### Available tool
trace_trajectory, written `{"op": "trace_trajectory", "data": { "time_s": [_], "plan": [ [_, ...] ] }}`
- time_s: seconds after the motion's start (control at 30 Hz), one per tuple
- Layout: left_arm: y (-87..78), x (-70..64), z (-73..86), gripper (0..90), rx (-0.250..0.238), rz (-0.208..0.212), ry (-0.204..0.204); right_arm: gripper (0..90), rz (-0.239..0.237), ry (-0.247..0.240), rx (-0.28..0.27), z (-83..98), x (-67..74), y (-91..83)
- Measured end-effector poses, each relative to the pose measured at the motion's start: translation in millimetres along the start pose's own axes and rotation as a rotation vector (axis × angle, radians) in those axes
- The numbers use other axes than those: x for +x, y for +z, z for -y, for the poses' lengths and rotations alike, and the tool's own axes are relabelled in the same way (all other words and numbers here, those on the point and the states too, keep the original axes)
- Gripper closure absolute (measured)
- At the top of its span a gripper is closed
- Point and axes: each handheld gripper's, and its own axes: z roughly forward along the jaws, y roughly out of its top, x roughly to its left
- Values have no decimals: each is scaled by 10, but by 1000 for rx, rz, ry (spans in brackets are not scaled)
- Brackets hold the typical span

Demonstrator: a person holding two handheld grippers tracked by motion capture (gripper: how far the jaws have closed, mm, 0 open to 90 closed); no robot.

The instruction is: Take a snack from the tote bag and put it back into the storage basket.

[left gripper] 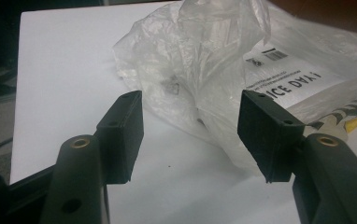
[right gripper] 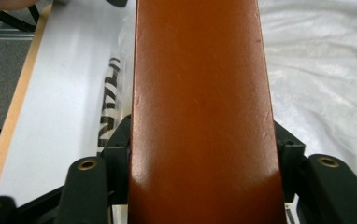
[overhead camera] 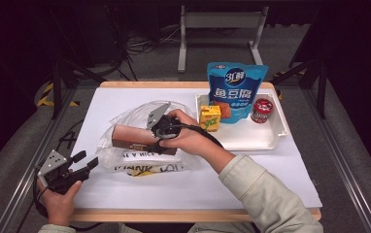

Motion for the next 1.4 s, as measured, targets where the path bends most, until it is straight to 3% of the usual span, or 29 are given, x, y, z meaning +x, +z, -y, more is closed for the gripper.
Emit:
{"op": "trace_trajectory", "data": {
  "time_s": [0.9,1.4],
  "plan": [
    [47,2,-17,410,1,12,-3,419,6,-26,-95,-255,14,-446],
    [119,-15,-53,411,-2,24,-1,419,25,-9,-108,-132,-46,-758]
  ]
}}
